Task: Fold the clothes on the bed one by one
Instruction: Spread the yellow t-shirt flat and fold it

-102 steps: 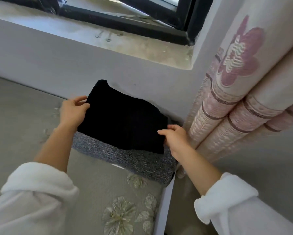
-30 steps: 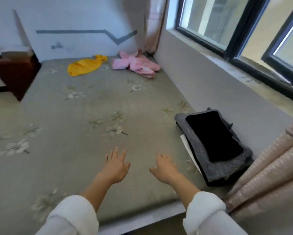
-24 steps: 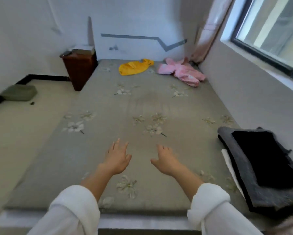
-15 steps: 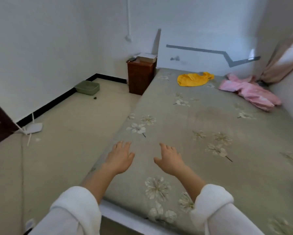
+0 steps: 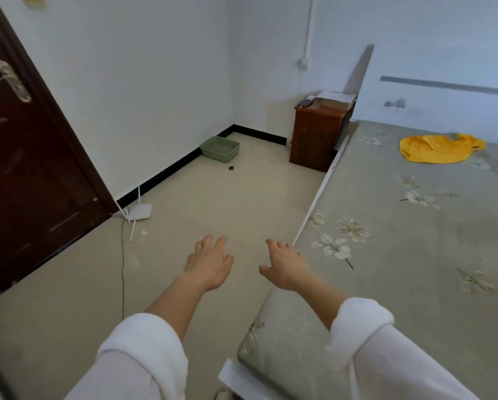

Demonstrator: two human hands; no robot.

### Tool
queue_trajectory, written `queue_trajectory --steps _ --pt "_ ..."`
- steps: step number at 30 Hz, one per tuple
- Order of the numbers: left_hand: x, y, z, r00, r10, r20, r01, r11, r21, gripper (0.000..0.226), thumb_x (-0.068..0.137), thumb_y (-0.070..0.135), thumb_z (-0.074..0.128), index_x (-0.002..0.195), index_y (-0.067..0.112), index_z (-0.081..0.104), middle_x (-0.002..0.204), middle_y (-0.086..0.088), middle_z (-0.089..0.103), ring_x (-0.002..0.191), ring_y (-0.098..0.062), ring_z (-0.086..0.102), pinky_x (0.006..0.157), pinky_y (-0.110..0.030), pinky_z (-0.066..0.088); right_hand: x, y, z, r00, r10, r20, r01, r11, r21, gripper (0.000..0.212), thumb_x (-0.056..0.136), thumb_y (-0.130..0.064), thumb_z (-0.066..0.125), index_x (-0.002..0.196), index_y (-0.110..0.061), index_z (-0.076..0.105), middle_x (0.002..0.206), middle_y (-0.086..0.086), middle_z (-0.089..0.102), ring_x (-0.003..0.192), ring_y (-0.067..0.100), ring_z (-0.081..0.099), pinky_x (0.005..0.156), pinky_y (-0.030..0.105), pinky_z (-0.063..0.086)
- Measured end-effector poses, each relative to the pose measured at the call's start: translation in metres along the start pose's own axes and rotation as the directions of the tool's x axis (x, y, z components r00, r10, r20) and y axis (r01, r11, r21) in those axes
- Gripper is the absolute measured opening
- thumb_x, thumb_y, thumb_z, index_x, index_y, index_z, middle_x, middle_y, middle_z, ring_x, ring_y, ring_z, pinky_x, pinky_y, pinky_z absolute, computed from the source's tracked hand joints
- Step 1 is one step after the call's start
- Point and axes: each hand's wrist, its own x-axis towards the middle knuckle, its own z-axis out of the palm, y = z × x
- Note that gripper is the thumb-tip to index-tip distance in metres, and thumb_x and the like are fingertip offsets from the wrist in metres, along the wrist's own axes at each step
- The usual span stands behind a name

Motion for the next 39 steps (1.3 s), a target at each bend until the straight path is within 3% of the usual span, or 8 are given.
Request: queue_trajectory --steps 10,17,27,31,39 --pt "0.195 -0.073 -0.075 0.994 0.109 0.023 -0.11 0.99 0.09 0.055 0.101 0.039 0.031 0.151 0.021 0.018 0.159 -0.011 0.009 0.143 -0.028 0.013 0.11 -0.044 0.024 0.213 -0.049 -0.031 0.996 0.083 -0.027 -0.083 0.997 -0.001 0.056 0.093 -0.04 0.049 0.138 -0.013 0.03 0.14 0.012 0.042 0.128 0.032 0.037 0.103 0.05 0.032" --pt "0.315 -0.081 -0.1 0.98 0.186 0.074 -0.193 0.976 0.103 0.054 0.101 0.039 0.03 0.151 0.02 0.019 0.158 -0.012 0.011 0.143 -0.029 0.014 0.11 -0.044 0.025 0.303 -0.056 -0.058 0.98 0.195 -0.041 -0.194 0.981 0.017 0.057 0.093 -0.041 0.048 0.139 -0.013 0.029 0.14 0.011 0.042 0.128 0.031 0.037 0.1 0.048 0.034" --pt "0.486 -0.033 -0.134 0.897 0.431 0.103 -0.438 0.896 0.068 0.053 0.1 0.038 0.03 0.149 0.02 0.022 0.156 -0.012 0.015 0.139 -0.031 0.018 0.107 -0.046 0.027 0.419 -0.027 -0.108 0.897 0.43 -0.1 -0.421 0.902 0.099 0.065 0.093 -0.042 0.049 0.146 -0.015 0.022 0.146 0.008 0.037 0.133 0.029 0.033 0.105 0.051 0.03" --pt "0.563 -0.009 -0.153 0.844 0.52 0.129 -0.532 0.842 0.088 0.053 0.1 0.038 0.03 0.149 0.02 0.022 0.155 -0.011 0.017 0.139 -0.03 0.02 0.107 -0.045 0.028 0.468 -0.009 -0.142 0.835 0.531 -0.144 -0.509 0.845 0.164 0.063 0.093 -0.04 0.049 0.144 -0.014 0.025 0.145 0.009 0.039 0.133 0.03 0.033 0.105 0.051 0.03" --pt "0.687 0.082 -0.151 0.732 0.648 0.211 -0.673 0.737 0.068 0.052 0.1 0.037 0.031 0.148 0.02 0.025 0.153 -0.011 0.023 0.136 -0.03 0.025 0.105 -0.045 0.031 0.524 0.07 -0.186 0.697 0.71 -0.099 -0.671 0.695 0.259 0.058 0.094 -0.037 0.049 0.142 -0.014 0.027 0.145 0.009 0.038 0.134 0.03 0.033 0.109 0.052 0.03"
